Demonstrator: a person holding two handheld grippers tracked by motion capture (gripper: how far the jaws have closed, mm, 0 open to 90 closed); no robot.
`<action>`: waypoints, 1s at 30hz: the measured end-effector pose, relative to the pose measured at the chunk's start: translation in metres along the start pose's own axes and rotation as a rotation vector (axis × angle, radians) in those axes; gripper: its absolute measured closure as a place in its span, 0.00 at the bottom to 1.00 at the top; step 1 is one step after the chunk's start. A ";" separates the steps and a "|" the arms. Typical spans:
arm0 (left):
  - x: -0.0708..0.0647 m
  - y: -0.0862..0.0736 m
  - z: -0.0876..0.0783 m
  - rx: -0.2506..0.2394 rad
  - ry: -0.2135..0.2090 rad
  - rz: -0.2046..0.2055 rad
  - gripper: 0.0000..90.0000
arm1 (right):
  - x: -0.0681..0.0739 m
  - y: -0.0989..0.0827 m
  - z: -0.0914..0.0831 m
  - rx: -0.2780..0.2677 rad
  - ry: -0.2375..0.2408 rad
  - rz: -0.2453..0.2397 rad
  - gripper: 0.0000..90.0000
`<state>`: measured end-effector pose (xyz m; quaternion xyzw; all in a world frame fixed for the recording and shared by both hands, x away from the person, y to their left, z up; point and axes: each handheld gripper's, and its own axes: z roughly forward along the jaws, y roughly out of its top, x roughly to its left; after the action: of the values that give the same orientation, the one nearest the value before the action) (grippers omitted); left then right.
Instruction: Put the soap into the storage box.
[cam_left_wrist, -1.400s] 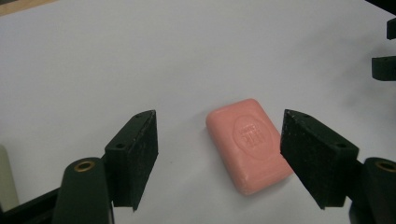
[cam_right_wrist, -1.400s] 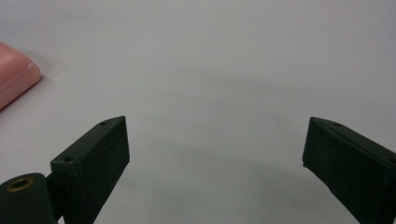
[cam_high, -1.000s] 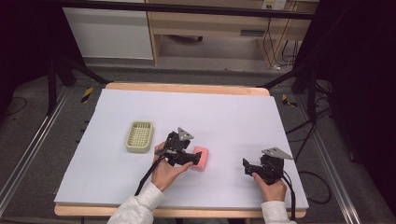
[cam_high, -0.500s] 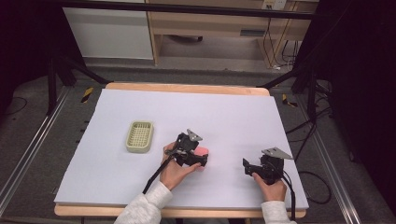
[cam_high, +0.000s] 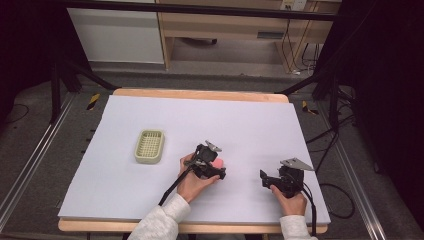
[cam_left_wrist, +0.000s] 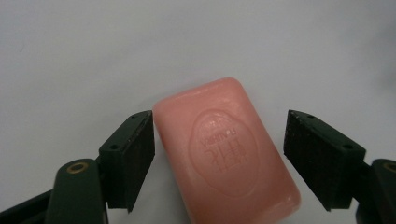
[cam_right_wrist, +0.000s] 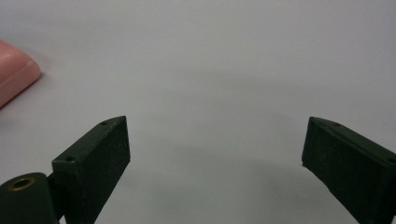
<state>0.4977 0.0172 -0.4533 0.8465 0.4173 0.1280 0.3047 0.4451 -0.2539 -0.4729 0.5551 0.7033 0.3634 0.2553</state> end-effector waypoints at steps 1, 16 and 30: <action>0.000 0.000 0.000 0.000 0.000 0.000 0.27 | 0.000 0.000 0.000 0.000 0.002 0.001 0.09; 0.002 0.000 0.003 0.046 -0.039 -0.023 0.38 | 0.002 0.000 0.001 0.009 0.005 -0.013 0.10; 0.000 0.005 0.012 0.101 -0.034 0.045 0.37 | 0.001 0.000 0.002 0.016 0.008 -0.013 0.10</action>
<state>0.5066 0.0100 -0.4590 0.8721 0.3990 0.0992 0.2653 0.4460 -0.2521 -0.4738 0.5512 0.7106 0.3584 0.2504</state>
